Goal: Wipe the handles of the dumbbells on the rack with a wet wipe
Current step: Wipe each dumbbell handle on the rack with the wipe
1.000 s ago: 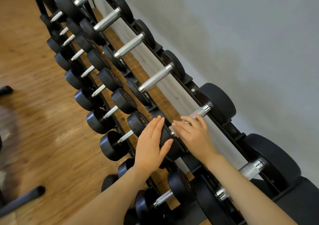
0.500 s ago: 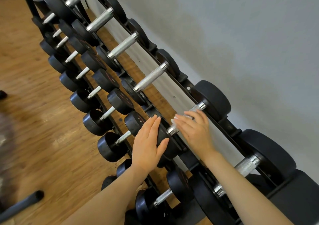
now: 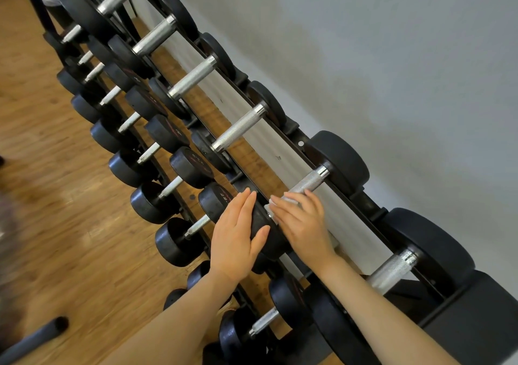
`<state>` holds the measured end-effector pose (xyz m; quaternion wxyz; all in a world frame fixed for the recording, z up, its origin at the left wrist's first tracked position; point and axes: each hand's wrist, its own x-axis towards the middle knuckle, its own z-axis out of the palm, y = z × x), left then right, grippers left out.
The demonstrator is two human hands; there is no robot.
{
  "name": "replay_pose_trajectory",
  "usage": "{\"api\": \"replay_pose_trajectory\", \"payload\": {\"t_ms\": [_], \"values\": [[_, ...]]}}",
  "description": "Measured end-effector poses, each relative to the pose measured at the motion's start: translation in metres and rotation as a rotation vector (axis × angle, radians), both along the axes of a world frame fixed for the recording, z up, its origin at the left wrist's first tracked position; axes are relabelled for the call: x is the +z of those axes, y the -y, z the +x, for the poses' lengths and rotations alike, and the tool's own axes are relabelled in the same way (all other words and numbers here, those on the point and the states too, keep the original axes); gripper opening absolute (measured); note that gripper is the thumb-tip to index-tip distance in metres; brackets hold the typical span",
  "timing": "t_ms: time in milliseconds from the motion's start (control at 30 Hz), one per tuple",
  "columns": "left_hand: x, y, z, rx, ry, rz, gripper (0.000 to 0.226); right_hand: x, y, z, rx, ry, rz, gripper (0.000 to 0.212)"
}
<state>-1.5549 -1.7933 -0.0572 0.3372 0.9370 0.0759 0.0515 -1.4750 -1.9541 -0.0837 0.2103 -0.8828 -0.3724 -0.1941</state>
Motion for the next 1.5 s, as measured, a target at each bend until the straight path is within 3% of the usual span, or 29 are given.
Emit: {"api": "replay_pose_trajectory", "payload": {"t_ms": [167, 433, 567, 733, 933, 1067, 1500], "values": [[0.000, 0.000, 0.001, -0.006, -0.012, 0.010, 0.069, 0.005, 0.000, 0.001, 0.023, 0.044, 0.007, 0.025], [0.000, -0.001, 0.000, -0.014, -0.030, 0.024, 0.071, 0.009, 0.010, 0.003, 0.103, -0.044, -0.036, 0.031], [0.000, -0.001, 0.001, -0.010, -0.031, 0.030, 0.071, 0.009, 0.018, 0.004, 0.023, -0.058, 0.003, 0.028], [0.002, -0.001, 0.000, -0.013, -0.029, 0.030, 0.072, 0.006, 0.010, -0.008, 0.046, -0.212, 0.112, 0.027], [0.004, 0.000, 0.000, -0.011, -0.027, 0.047, 0.073, 0.008, 0.011, -0.002, 0.018, -0.213, 0.157, 0.024], [0.003, -0.001, 0.000, -0.018, -0.041, 0.063, 0.073, 0.007, 0.007, -0.010, 0.114, -0.254, 0.070, 0.026], [0.007, -0.001, 0.000, -0.024, -0.030, 0.072, 0.074, 0.013, 0.011, -0.006, -0.013, -0.318, 0.161, 0.019]]}}
